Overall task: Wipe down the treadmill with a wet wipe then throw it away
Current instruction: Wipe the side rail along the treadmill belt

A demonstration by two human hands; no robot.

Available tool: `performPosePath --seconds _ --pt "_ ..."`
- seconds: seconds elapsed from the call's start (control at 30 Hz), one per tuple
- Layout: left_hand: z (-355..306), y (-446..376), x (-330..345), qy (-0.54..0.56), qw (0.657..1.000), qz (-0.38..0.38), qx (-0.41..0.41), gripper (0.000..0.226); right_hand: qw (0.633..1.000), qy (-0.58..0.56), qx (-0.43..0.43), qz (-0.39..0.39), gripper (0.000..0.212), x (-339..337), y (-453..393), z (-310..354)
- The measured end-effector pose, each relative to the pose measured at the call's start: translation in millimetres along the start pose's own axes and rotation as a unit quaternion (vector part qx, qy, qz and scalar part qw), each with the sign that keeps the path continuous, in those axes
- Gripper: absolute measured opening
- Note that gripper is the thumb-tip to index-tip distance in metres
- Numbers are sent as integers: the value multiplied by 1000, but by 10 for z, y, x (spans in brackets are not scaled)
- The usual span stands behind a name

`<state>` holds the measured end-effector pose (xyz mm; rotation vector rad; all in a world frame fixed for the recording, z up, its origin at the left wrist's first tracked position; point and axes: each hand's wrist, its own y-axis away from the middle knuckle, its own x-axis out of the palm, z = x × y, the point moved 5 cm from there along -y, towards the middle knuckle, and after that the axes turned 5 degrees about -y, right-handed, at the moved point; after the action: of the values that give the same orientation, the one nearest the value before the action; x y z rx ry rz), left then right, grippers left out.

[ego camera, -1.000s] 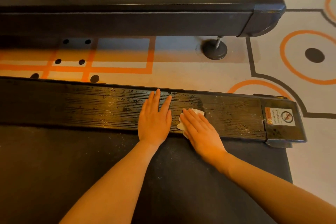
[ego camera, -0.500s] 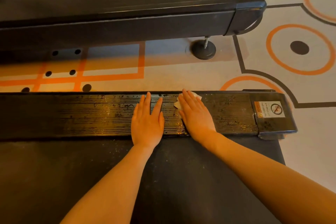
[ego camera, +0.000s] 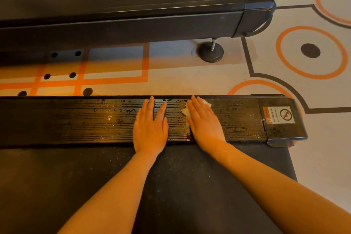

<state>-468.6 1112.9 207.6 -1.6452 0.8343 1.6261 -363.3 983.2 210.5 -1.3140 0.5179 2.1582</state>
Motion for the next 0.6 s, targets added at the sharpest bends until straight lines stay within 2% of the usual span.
performPosePath --seconds 0.2,0.43,0.6 --pt "2 2 -25 -1 1000 3 0 54 1000 -15 20 -6 57 -13 -86 4" --pt "17 4 1 15 1000 -7 12 51 999 -5 11 -52 63 101 611 -33" --pt "8 4 -30 17 1000 -4 11 51 997 24 -9 -67 66 109 666 -41"
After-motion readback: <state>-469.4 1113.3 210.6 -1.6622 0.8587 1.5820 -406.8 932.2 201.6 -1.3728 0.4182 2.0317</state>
